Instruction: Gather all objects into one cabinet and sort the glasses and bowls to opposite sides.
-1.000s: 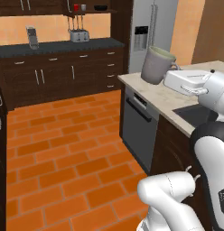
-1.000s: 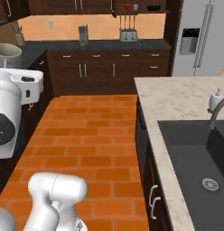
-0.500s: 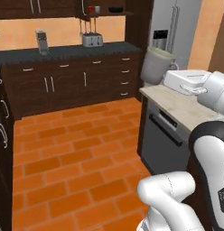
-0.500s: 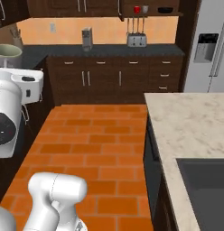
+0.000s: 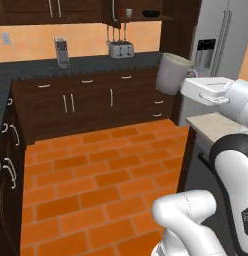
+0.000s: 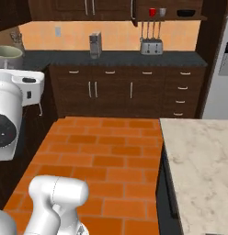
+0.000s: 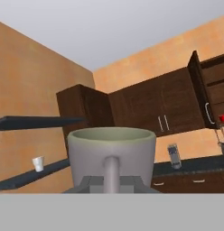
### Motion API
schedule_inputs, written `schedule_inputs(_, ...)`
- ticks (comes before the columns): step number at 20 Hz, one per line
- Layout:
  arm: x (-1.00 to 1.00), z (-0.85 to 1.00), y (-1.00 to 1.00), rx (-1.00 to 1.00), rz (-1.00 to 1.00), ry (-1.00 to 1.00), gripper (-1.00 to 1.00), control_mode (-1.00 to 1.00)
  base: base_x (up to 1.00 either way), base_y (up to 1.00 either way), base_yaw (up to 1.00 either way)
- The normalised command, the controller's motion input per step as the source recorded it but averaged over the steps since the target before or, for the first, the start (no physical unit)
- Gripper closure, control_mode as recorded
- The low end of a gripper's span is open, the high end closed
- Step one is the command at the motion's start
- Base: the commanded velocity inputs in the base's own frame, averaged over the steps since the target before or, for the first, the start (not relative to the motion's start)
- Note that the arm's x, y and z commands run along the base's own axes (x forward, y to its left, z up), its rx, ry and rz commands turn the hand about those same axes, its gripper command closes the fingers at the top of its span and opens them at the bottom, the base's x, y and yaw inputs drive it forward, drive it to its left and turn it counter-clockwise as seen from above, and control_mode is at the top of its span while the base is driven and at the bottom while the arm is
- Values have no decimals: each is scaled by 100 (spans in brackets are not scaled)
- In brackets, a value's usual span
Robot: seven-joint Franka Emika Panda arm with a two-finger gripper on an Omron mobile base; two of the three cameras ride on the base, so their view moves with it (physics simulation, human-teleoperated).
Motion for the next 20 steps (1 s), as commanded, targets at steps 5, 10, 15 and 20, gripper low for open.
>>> schedule_inputs(5, 0, 0, 0, 0, 0, 0, 100, 100, 100, 10, 6)
schedule_inputs(10, 0, 0, 0, 0, 0, 0, 100, 100, 100, 18, -3)
schedule_inputs(15, 0, 0, 0, 0, 0, 0, 100, 100, 87, 42, -14)
schedule_inputs(20, 0, 0, 0, 0, 0, 0, 100, 100, 31, 30, -33)
